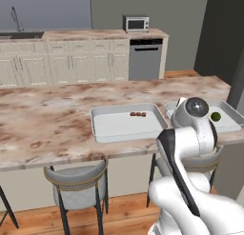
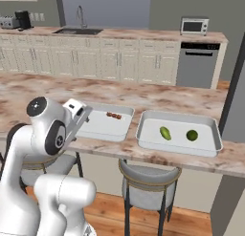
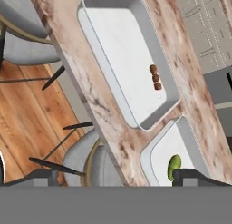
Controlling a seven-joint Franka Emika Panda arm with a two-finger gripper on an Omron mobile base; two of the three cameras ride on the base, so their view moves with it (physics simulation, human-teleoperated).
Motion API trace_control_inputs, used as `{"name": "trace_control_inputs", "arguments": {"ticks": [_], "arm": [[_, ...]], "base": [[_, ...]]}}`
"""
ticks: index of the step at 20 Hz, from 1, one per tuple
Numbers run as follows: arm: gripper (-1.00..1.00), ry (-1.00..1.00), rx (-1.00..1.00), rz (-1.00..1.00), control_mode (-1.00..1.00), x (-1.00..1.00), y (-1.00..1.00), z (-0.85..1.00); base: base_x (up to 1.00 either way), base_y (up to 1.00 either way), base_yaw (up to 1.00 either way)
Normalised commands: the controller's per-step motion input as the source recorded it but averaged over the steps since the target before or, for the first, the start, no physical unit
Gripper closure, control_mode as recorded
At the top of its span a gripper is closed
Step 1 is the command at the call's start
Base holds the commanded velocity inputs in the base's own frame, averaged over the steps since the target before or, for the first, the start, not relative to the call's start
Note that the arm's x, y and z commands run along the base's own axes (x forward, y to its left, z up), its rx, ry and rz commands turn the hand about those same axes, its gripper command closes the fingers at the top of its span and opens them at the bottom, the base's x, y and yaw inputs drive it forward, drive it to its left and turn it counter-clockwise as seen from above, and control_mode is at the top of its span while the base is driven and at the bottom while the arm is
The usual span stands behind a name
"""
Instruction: Place the cold items (mango and lime) from the fridge in one tupperware on the dining counter. Place the warm items (kebab skewer and hot dog) in the stove area in another tupperware.
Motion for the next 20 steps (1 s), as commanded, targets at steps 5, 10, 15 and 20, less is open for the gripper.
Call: {"name": "trace_control_inputs", "arguments": {"ticks": [5, 10, 15, 20], "arm": [[-1.0, 0.0, 0.0, 0.0, 1.0, 0.0, 0.0, 0.0], [-1.0, 0.0, 0.0, 0.0, 1.0, 0.0, 0.0, 0.0], [-1.0, 0.0, 0.0, 0.0, 1.0, 0.0, 0.0, 0.0], [-1.0, 0.0, 0.0, 0.0, 1.0, 0.0, 0.0, 0.0]], "base": [[-0.35, -0.13, -0.26], [-0.31, -0.89, -0.38], [-0.09, -1.0, -0.29], [0.0, -1.0, -0.18]]}}
